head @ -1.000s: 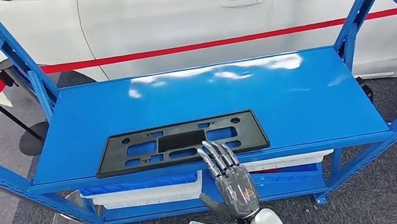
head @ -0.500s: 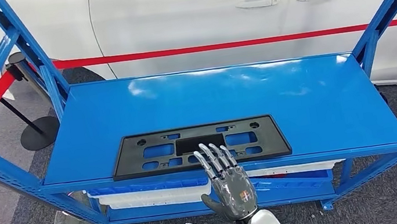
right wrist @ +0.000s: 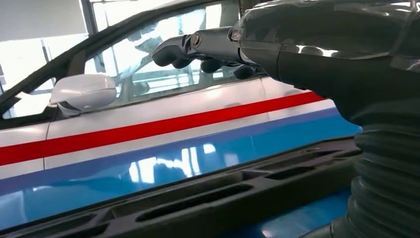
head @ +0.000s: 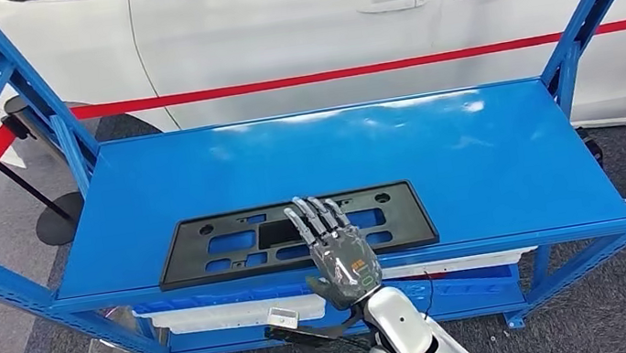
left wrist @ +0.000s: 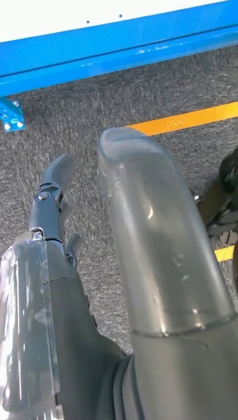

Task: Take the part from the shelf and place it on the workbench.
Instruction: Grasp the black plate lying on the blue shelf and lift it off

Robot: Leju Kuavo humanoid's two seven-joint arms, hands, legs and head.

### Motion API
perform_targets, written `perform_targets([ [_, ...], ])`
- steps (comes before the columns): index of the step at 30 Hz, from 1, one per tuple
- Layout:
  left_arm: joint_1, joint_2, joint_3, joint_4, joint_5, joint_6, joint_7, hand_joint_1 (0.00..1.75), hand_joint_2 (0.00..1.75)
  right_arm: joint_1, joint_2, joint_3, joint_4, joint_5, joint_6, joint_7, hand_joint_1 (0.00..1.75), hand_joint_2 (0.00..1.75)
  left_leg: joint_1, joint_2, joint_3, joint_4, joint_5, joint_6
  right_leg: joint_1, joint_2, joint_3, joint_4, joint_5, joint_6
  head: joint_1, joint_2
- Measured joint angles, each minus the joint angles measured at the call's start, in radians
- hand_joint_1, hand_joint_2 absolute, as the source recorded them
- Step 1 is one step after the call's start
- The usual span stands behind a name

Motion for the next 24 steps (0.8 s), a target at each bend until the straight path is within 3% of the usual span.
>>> perform_targets([
  [2, -0.002, 0.001, 0.000, 0.000, -0.001, -0.002, 0.001, 0.00, 0.00, -0.022, 0.010, 0.000, 0.021, -0.003, 0.000, 0.002, 0.00, 1.75, -0.001, -0.001, 0.053, -0.113, 0.042, 0.006, 0.002, 0.002, -0.003, 0.011, -0.007, 0.010, 0.000, 0.000],
  [3, -0.003, 0.001, 0.000, 0.000, -0.003, -0.003, 0.002, 0.00, 0.00, -0.030, 0.014, 0.000, 0.028, -0.004, 0.000, 0.004, 0.00, 1.75, -0.002, -0.003, 0.064, -0.137, 0.046, 0.013, 0.004, 0.002, -0.005, 0.015, -0.009, 0.015, 0.000, 0.000],
  [7, -0.001, 0.000, 0.000, 0.000, -0.007, -0.004, 0.003, 0.00, 0.00, -0.045, 0.023, 0.000, 0.051, -0.005, 0.000, 0.006, 0.00, 1.75, -0.003, -0.005, 0.064, -0.148, 0.052, 0.044, 0.002, 0.002, -0.011, 0.025, -0.018, 0.036, 0.002, 0.000],
  [9, -0.002, 0.000, 0.000, 0.000, -0.008, -0.004, 0.003, 0.00, 0.00, -0.052, 0.025, 0.000, 0.059, -0.006, -0.001, 0.006, 0.00, 1.75, -0.001, -0.003, 0.064, -0.153, 0.056, 0.056, -0.001, 0.001, -0.047, 0.102, -0.066, 0.044, 0.006, 0.000],
  [11, -0.002, 0.001, 0.000, 0.000, -0.009, -0.004, 0.003, 0.00, 0.00, -0.056, 0.025, 0.000, 0.070, -0.005, 0.003, 0.006, 0.00, 1.75, -0.002, -0.002, 0.062, -0.153, 0.056, 0.061, -0.003, 0.001, -0.114, 0.234, -0.125, 0.050, 0.010, 0.000],
  [12, -0.002, 0.001, 0.000, 0.000, -0.009, -0.004, 0.003, 0.00, 0.00, -0.059, 0.025, 0.000, 0.078, -0.005, 0.008, 0.007, 0.00, 1.75, -0.002, -0.002, 0.062, -0.153, 0.056, 0.061, -0.004, 0.001, -0.139, 0.281, -0.136, 0.051, 0.010, 0.000],
  [13, -0.002, 0.001, 0.000, 0.000, -0.009, -0.004, 0.004, 0.00, 0.00, -0.063, 0.025, 0.000, 0.089, -0.003, 0.014, 0.010, 0.00, 1.75, -0.003, -0.002, 0.062, -0.153, 0.055, 0.061, -0.005, 0.001, -0.147, 0.292, -0.127, 0.051, 0.010, 0.000],
  [14, -0.002, 0.001, 0.000, 0.000, -0.010, -0.004, 0.004, 0.00, 0.00, -0.069, 0.025, 0.000, 0.102, -0.001, 0.020, 0.015, 0.00, 1.75, -0.003, -0.003, 0.063, -0.153, 0.055, 0.060, -0.005, 0.001, -0.137, 0.265, -0.101, 0.049, 0.010, 0.000],
  [16, -0.002, -0.001, 0.000, 0.000, -0.011, -0.004, 0.005, 0.00, 0.00, -0.088, 0.026, 0.000, 0.127, 0.006, 0.030, 0.025, 0.00, 1.75, -0.003, -0.005, 0.067, -0.153, 0.052, 0.056, -0.004, 0.001, -0.073, 0.130, -0.029, 0.039, 0.011, 0.000],
  [18, -0.003, -0.003, 0.000, 0.000, -0.011, -0.003, 0.008, 0.00, 0.00, -0.108, 0.029, 0.000, 0.154, 0.009, 0.033, 0.033, 0.79, 1.75, -0.005, -0.006, 0.068, -0.152, 0.049, 0.046, 0.002, 0.002, -0.028, 0.028, 0.004, 0.029, 0.010, 0.000],
  [20, -0.004, -0.004, 0.000, 0.000, -0.013, 0.001, 0.013, 0.00, 0.00, -0.124, 0.031, 0.000, 0.185, 0.009, 0.035, 0.041, 1.66, 1.75, -0.007, -0.006, 0.068, -0.155, 0.049, 0.032, 0.008, 0.003, -0.023, 0.012, 0.002, 0.023, 0.010, 0.000],
  [22, -0.004, -0.005, 0.000, 0.000, -0.014, 0.006, 0.015, 0.00, 0.00, -0.137, 0.032, 0.000, 0.211, 0.009, 0.038, 0.047, 1.75, 1.75, -0.004, -0.004, 0.068, -0.153, 0.043, 0.021, 0.004, 0.004, -0.019, 0.003, 0.007, 0.012, 0.011, 0.000],
  [24, -0.005, -0.006, 0.000, 0.000, -0.016, 0.011, 0.016, 0.00, 0.00, -0.154, 0.034, 0.000, 0.237, 0.011, 0.040, 0.053, 1.75, 1.75, -0.003, -0.003, 0.042, -0.091, 0.005, 0.013, -0.001, 0.002, -0.012, -0.007, 0.010, 0.001, 0.008, 0.000],
])
